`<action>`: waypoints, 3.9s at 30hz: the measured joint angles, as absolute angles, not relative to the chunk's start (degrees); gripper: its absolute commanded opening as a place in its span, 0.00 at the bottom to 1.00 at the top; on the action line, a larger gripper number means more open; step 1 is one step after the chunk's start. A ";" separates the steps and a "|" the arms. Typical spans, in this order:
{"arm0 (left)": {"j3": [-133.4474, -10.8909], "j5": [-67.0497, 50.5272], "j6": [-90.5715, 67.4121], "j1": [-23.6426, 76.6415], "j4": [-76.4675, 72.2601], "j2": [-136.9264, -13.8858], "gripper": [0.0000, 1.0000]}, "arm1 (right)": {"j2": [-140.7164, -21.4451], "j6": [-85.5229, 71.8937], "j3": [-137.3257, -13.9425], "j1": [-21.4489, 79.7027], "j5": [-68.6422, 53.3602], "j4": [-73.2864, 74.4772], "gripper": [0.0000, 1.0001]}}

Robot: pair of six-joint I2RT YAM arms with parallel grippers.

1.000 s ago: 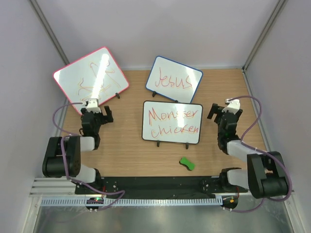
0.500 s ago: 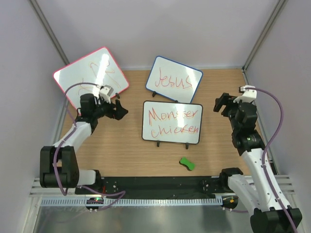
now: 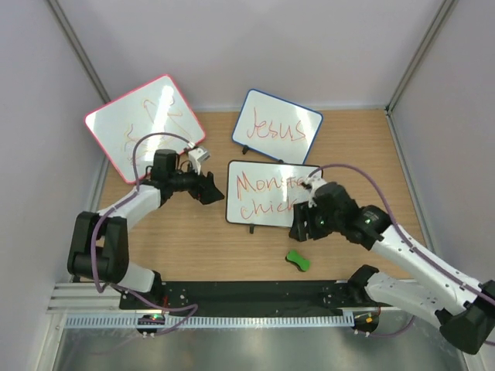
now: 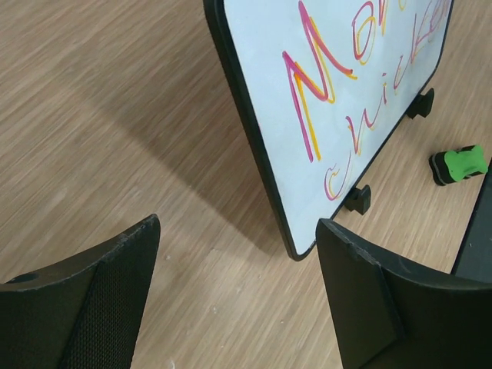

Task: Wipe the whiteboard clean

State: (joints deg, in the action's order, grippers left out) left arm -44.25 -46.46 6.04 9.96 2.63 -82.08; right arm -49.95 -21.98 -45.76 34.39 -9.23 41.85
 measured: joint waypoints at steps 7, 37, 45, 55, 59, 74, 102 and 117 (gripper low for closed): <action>-47.86 -50.96 5.89 11.57 2.61 -88.97 0.80 | -62.57 -32.21 -44.16 55.79 4.16 49.80 0.69; -49.50 -54.89 6.02 13.54 2.63 -91.02 0.77 | -73.03 -34.13 -38.02 57.36 6.26 40.75 0.52; -49.50 -54.98 6.13 13.54 2.68 -91.02 0.75 | -70.35 -36.34 -37.54 57.36 5.13 40.51 0.49; -49.50 -55.09 6.28 13.69 3.01 -91.02 0.73 | -70.37 -37.47 -35.51 57.36 4.75 40.18 0.42; -49.50 -55.09 6.31 13.98 3.38 -91.02 0.70 | -70.37 -37.45 -35.33 57.36 4.51 39.35 0.42; -55.77 -57.39 6.76 14.57 5.82 -97.51 0.52 | -67.35 -36.12 -32.01 57.36 2.24 33.26 0.30; -65.54 -60.84 14.22 15.62 23.88 -101.43 0.00 | -68.42 -27.05 -51.11 63.57 19.25 36.99 0.01; -65.49 -59.02 13.67 15.62 24.47 -101.51 0.00 | -96.12 -2.15 -73.71 56.12 41.47 20.80 0.01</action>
State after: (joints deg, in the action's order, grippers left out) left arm -65.49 -59.02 13.67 15.62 24.47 -101.51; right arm -96.12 -2.15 -73.71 56.12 41.47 20.80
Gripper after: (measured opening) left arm 0.121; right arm 0.332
